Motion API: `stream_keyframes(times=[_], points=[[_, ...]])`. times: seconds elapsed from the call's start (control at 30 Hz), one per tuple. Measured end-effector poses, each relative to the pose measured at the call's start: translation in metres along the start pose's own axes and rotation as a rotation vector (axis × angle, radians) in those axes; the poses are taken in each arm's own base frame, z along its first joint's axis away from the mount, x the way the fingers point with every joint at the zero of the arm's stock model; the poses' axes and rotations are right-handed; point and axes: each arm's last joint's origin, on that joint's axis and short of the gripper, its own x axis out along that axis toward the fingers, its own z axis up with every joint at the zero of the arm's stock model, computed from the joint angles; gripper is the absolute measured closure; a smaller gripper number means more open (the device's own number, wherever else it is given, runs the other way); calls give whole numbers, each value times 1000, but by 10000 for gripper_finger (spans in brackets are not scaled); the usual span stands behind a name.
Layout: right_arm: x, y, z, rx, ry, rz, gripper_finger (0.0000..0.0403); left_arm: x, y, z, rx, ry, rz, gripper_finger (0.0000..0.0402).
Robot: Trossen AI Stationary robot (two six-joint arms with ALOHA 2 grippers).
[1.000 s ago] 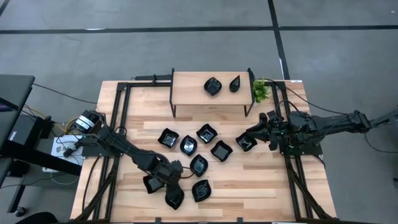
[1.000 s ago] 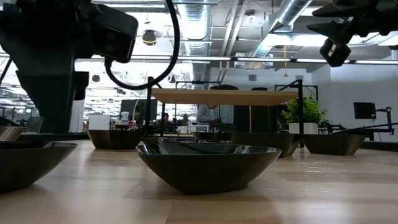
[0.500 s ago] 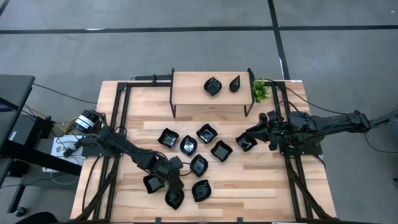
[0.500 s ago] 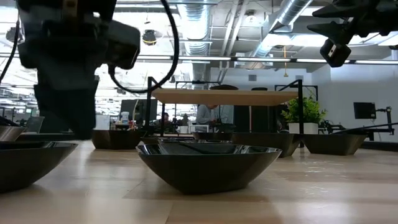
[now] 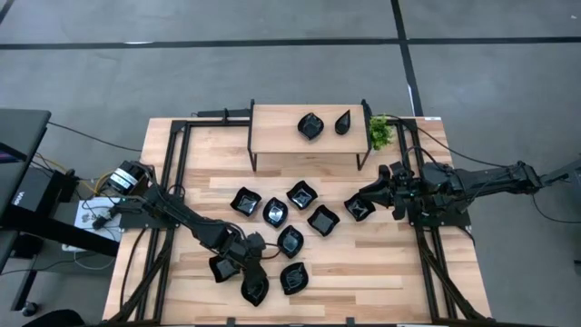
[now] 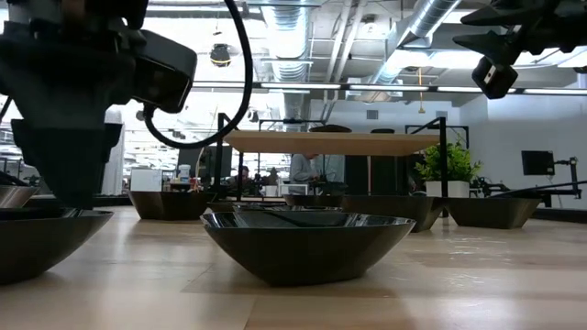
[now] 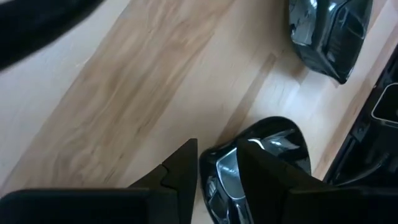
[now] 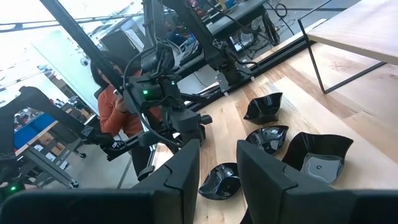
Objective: Pick & Place Mini shaped plates
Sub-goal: Stack the black leaf shaped plate on top of the other black leaf shaped plate on the shelf
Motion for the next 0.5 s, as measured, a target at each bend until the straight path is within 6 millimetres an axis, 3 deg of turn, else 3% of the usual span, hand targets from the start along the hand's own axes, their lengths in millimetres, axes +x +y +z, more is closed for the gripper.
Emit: stream_keyframes(times=[0.5], points=[[0,0,0,0,0,0,301,0,2,-4,-4,37,27,289]])
